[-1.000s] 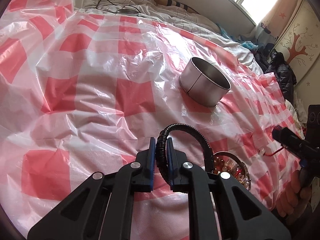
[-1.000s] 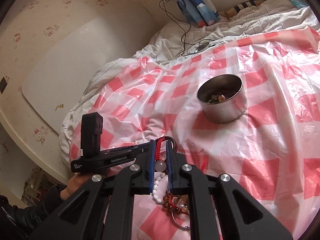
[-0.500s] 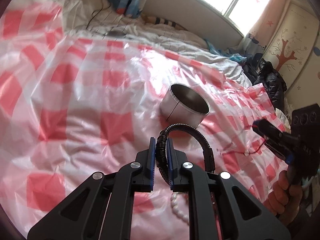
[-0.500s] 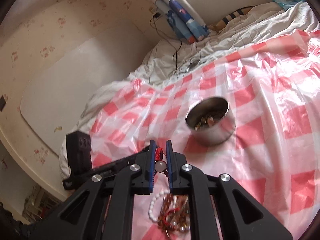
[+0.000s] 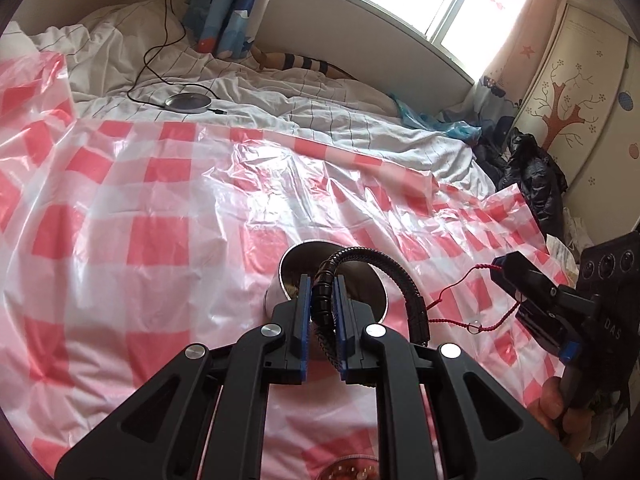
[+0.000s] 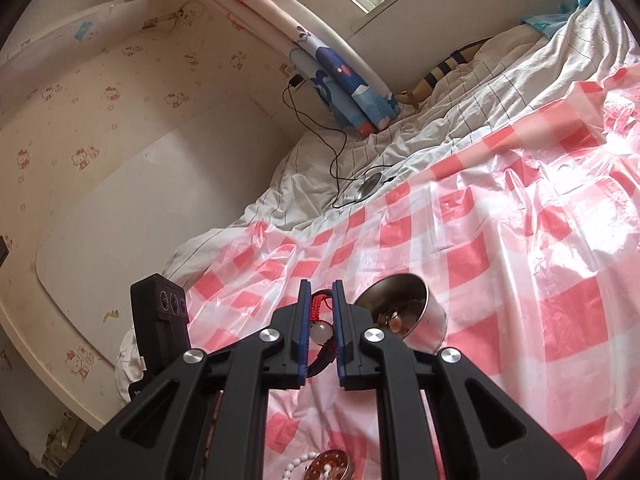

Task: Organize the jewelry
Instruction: 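Carry both bracelets over the silver tin and open both tools to drop them, then move both open tools back to the remaining jewelry pile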

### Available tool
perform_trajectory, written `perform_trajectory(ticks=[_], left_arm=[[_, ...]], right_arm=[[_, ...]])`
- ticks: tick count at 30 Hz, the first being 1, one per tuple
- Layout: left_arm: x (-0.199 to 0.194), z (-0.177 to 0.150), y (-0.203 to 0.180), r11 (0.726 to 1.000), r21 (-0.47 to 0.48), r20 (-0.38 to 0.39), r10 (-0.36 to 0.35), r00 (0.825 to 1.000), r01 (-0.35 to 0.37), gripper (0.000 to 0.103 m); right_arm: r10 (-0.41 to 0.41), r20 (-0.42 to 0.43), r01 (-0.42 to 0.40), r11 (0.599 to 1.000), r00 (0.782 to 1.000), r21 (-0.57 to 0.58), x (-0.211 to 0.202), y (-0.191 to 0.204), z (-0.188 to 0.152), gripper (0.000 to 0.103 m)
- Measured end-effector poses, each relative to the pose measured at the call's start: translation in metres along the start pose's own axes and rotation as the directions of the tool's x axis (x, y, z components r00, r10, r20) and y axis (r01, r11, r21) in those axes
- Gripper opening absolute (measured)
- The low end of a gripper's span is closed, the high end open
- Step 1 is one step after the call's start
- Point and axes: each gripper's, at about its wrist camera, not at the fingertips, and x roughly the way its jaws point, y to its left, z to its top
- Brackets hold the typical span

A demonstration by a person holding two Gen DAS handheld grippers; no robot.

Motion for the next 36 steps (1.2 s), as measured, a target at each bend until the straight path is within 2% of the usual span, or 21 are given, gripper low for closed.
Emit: perform_trajectory(ticks=[5,11,15,18,19,23,25,26,27,28,29,30,32,36], left_arm=[[0.02,0.007,0.001,1.0,-0.021,-0.001,0.021,1.0,-0.021,0.01],[0.045,0.02,-0.003,0.999,0.007,-0.019,0.053,0.998,-0.053,0.01],[0.069,0.017,-0.007,0.992,0.067,-0.105,0.11,0.988,-0.103,0.012],[0.071,0.016,0.0,0.994,0.043,-0.136,0.11,0.985,-0.105,0.017],[0.066,0.019,0.003,0.995,0.02,-0.127,0.094,0.987,-0.093,0.018],[0.037,0.033,0.017,0.995,-0.064,-0.043,0.071,0.997,-0.074,0.037],[0.024,0.038,0.025,0.992,-0.1,-0.003,0.072,0.997,-0.072,0.04],[0.019,0.04,0.028,0.991,-0.113,0.01,0.076,0.997,-0.075,0.043],[0.015,0.042,0.031,0.989,-0.127,0.02,0.077,0.997,-0.074,0.044],[0.012,0.043,0.034,0.988,-0.139,0.027,0.074,0.997,-0.07,0.045],[0.01,0.043,0.037,0.987,-0.15,0.03,0.071,0.997,-0.066,0.046],[0.009,0.043,0.038,0.986,-0.153,0.03,0.071,0.997,-0.066,0.046],[0.009,0.043,0.039,0.986,-0.152,0.027,0.072,0.997,-0.067,0.047],[0.01,0.042,0.037,0.987,-0.145,0.018,0.068,0.998,-0.064,0.05]], right_arm=[[0.002,-0.005,-0.002,1.0,1.0,0.008,0.01,-0.007,0.007,0.012],[-0.001,-0.001,0.001,1.0,1.0,0.005,0.021,-0.011,0.014,0.012],[-0.006,0.008,0.006,1.0,1.0,0.0,0.029,-0.015,0.021,0.012],[-0.005,0.002,0.005,1.0,1.0,0.012,0.039,-0.021,0.025,0.012],[-0.004,-0.001,0.004,1.0,1.0,0.014,0.043,-0.022,0.026,0.012],[-0.008,-0.003,0.008,1.0,1.0,0.0,0.059,-0.02,0.028,0.012],[-0.035,-0.015,0.034,0.999,0.999,-0.035,0.071,-0.016,0.026,0.013],[-0.065,-0.032,0.063,0.996,0.997,-0.063,0.079,-0.014,0.023,0.025],[-0.102,-0.076,0.095,0.991,0.992,-0.091,0.092,-0.013,0.019,0.052],[-0.134,-0.141,0.12,0.987,0.981,-0.103,0.105,-0.015,0.012,0.064],[-0.16,-0.203,0.14,0.984,0.966,-0.108,0.116,-0.017,0.005,0.069],[-0.184,-0.25,0.157,0.98,0.951,-0.123,0.124,-0.018,-0.001,0.069],[-0.203,-0.262,0.165,0.973,0.944,-0.16,0.125,-0.012,-0.004,0.069],[-0.168,-0.176,0.143,0.979,0.97,-0.144,0.097,-0.004,0.011,0.074]])
